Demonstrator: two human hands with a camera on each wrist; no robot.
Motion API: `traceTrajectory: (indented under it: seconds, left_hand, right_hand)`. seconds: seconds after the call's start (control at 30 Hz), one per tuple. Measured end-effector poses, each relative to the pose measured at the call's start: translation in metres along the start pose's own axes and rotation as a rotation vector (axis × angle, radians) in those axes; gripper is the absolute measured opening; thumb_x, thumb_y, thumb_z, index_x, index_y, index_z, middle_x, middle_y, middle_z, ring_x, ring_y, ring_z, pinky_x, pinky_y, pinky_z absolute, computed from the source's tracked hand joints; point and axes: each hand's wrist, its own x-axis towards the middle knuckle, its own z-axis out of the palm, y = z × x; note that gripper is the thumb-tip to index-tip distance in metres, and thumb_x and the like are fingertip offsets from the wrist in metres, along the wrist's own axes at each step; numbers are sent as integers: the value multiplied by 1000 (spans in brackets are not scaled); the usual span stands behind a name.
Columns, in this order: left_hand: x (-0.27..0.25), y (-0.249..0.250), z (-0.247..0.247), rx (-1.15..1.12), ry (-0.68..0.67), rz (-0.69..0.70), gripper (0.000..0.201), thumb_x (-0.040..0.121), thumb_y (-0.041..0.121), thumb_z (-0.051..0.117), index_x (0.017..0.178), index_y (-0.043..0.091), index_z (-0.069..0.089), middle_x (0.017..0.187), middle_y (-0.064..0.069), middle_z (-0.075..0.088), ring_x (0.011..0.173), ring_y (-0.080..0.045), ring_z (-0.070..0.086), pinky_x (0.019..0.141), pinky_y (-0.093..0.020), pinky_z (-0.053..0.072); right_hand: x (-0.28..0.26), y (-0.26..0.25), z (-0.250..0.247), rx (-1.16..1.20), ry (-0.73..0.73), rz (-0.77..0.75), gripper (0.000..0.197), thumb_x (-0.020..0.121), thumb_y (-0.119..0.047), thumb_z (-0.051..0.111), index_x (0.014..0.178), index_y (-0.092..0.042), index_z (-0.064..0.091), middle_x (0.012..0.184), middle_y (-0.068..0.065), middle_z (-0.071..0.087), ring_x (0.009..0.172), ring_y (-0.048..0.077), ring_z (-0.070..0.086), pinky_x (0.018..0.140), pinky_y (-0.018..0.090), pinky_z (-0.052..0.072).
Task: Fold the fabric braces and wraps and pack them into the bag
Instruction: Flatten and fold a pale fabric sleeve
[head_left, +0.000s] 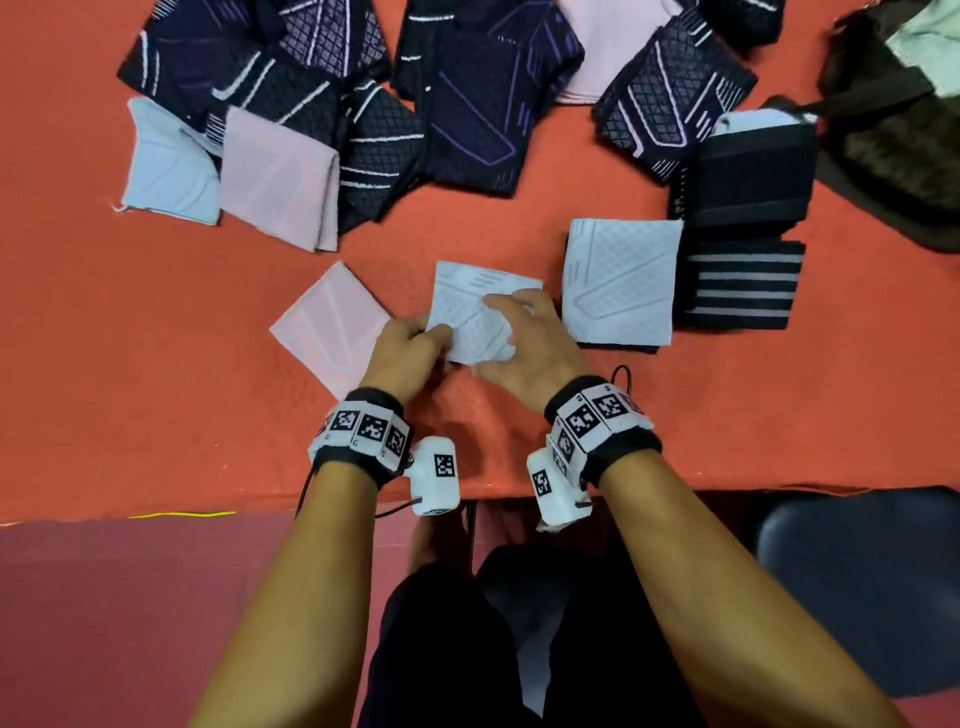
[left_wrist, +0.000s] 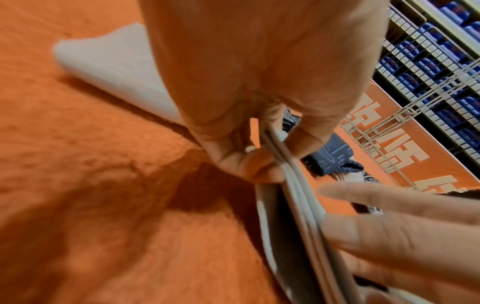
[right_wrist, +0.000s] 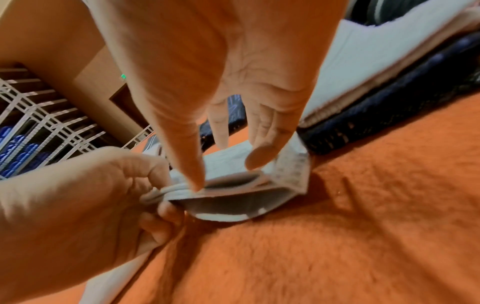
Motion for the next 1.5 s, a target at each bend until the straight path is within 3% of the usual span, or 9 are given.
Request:
traceTrajectory:
  seconds: [0.3, 0.43, 0.6, 0.77, 0.93, 1.03, 1.23, 1.4, 1.5]
  left_hand:
    - [-25, -2, -5, -259, -147, 71, 38, 93, 20, 50, 90, -16, 64, 62, -19, 61, 54, -21, 56, 54, -24, 48]
    - [-28, -5, -9, -268, -162, 118, 38, 85, 17, 54, 104, -14, 67, 66, -18, 59, 53, -17, 52, 55, -22, 45]
    - [-28, -16, -14, -233, -68, 145, 16, 88, 1, 60, 97, 1, 73, 80, -11, 60, 75, -19, 53, 73, -25, 43]
    - [-33, -7, -26, -287, 46, 208, 14, 79, 4, 49, 66, 4, 54, 50, 12, 49, 46, -1, 40, 45, -13, 32]
    - [-17, -9, -28, -122, -51, 244, 47, 82, -10, 58, 115, 23, 64, 110, 6, 65, 89, -4, 58, 81, -19, 50]
    - [-13, -5, -16, -55, -172, 297, 47, 76, 1, 69, 115, 27, 69, 121, 1, 67, 110, -11, 62, 97, -28, 48]
    - [-12, -1, -3, -202, -81, 204, 8, 87, 12, 75, 94, 13, 73, 92, -6, 74, 87, -17, 69, 83, -35, 57]
    - [-7, -8, -6, -286, 176, 177, 11, 99, 21, 61, 103, 13, 68, 79, 0, 69, 51, -10, 56, 49, -26, 47]
    - [-2, -18, -5, -334, 184, 52, 23, 103, 26, 52, 109, 7, 64, 88, -9, 69, 42, -14, 52, 53, -32, 55]
  right_hand:
    - [-10, 0, 8, 83, 81, -80, 22, 87, -10, 61, 104, -21, 67, 93, -10, 68, 85, 8, 63, 81, 30, 50]
    - [-19, 1, 1, 297, 95, -5, 36, 85, -4, 61, 62, -28, 45, 47, -19, 45, 50, 0, 44, 60, 24, 36]
    - [-26, -11, -3, 502, 106, 38, 15, 80, -17, 55, 78, -3, 60, 61, 4, 51, 58, 17, 44, 58, 31, 35]
    - [-33, -1, -22, 437, 133, 71, 24, 88, -11, 56, 69, -4, 43, 58, -3, 37, 56, 9, 35, 55, 26, 30]
    - [-36, 1, -32, 457, 99, 54, 39, 90, -6, 54, 59, -19, 33, 55, -9, 33, 57, 9, 34, 60, 30, 31]
    - [-35, -2, -29, 465, 134, 4, 24, 87, -15, 54, 64, -11, 47, 56, -5, 40, 57, 11, 38, 60, 32, 33]
    - [-30, 3, -29, 449, 321, 2, 27, 93, -21, 63, 120, -20, 63, 99, -12, 65, 89, 0, 60, 80, 14, 46]
    - [-28, 14, -28, 427, 284, 58, 31, 93, -27, 64, 124, -22, 59, 109, -12, 67, 100, 0, 62, 90, 15, 47]
    - [-24, 23, -16, 257, 118, 126, 23, 94, -27, 62, 115, -18, 65, 111, -4, 70, 106, 12, 64, 96, 28, 49]
